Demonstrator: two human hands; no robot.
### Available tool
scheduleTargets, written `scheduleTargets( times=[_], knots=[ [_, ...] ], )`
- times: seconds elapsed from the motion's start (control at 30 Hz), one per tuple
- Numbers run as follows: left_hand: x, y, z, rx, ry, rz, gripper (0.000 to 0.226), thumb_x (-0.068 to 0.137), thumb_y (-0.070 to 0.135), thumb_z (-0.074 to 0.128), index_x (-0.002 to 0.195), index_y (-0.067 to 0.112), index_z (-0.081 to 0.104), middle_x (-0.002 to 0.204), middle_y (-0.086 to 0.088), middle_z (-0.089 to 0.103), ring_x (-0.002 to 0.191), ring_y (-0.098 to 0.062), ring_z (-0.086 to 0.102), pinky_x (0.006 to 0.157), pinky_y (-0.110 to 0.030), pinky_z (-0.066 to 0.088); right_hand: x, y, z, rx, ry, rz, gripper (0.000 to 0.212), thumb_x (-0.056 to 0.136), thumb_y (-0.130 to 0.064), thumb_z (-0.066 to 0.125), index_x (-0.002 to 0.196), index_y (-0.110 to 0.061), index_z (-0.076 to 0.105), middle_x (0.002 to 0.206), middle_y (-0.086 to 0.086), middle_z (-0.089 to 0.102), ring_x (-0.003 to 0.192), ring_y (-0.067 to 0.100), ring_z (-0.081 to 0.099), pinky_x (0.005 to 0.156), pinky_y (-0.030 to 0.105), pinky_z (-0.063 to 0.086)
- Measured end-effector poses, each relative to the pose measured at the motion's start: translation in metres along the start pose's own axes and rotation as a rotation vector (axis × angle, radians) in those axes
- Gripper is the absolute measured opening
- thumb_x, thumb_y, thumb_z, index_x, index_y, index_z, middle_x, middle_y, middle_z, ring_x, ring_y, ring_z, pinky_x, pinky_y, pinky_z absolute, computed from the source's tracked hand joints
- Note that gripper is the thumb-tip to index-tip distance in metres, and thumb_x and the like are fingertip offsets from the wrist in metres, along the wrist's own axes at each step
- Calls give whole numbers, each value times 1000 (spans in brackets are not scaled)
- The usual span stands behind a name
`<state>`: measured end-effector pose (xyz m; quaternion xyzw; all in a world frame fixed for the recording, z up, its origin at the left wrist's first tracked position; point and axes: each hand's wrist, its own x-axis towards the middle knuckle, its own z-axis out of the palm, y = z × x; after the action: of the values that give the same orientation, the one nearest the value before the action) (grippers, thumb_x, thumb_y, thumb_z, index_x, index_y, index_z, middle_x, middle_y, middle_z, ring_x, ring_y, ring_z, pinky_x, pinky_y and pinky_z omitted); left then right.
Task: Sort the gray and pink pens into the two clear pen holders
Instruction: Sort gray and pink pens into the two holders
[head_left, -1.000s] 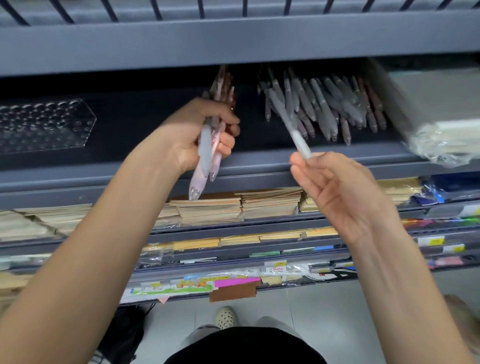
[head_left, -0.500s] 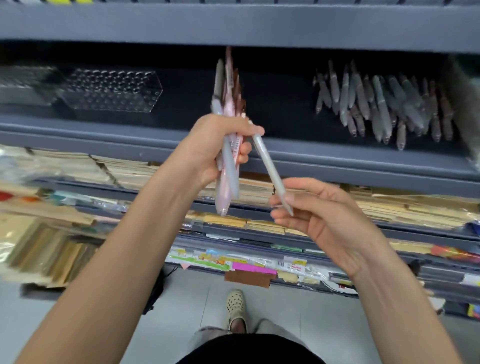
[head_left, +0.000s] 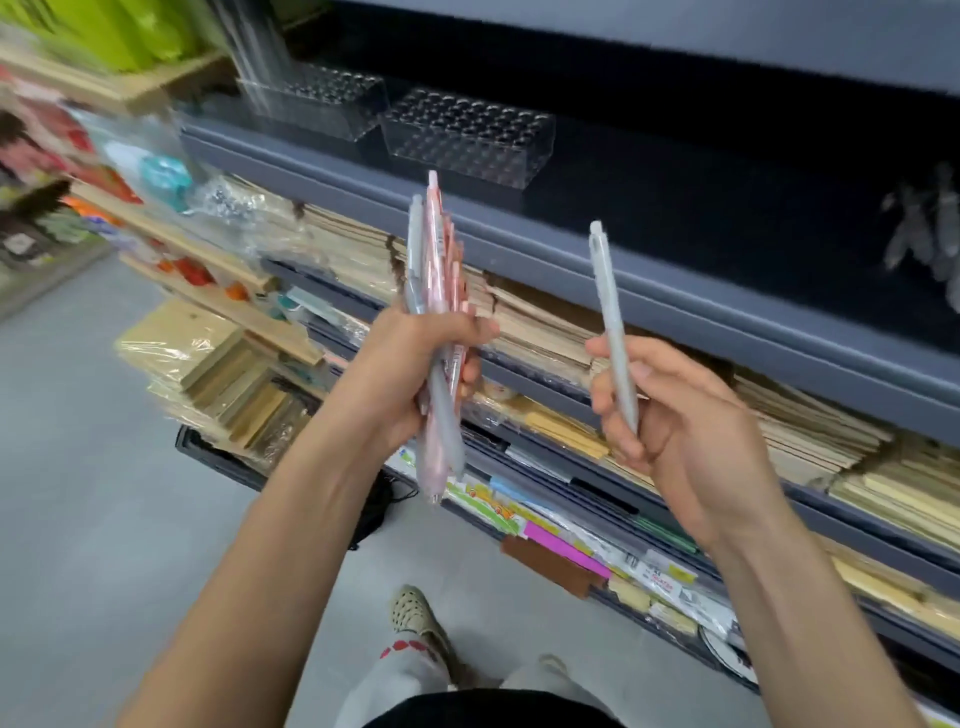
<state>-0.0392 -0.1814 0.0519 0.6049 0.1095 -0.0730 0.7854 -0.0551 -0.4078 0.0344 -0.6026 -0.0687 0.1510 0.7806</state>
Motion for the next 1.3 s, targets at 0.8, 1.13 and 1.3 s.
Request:
scheduleTargets(
  times=[0.8, 1.13, 1.3],
  knots=[
    [73, 89, -301, -85, 67, 23, 30, 69, 3, 71, 93, 2, 54, 60, -7, 50, 46, -18, 47, 43, -25, 41, 198, 48, 281, -207, 154, -88, 18, 100, -23, 52, 106, -22, 69, 101, 0, 73, 79, 19, 68, 69, 28, 56],
    [165, 121, -335, -79, -56, -40, 35, 69, 7, 71, 98, 3, 52, 60, -3, 50, 48, -16, 48, 44, -25, 42, 306, 27, 302, -271, 374, -324, 14, 94, -12, 63, 107, -18, 63, 91, 1, 77, 89, 18, 74, 75, 25, 59],
    [204, 132, -348, -56, -79, -55, 34, 74, 2, 71, 102, 2, 53, 60, -2, 51, 48, -15, 50, 43, -24, 44, 360, 16, 302, -274, 487, -387, 11, 90, -13, 65, 95, -22, 63, 88, -1, 76, 84, 16, 74, 70, 24, 58]
  ],
)
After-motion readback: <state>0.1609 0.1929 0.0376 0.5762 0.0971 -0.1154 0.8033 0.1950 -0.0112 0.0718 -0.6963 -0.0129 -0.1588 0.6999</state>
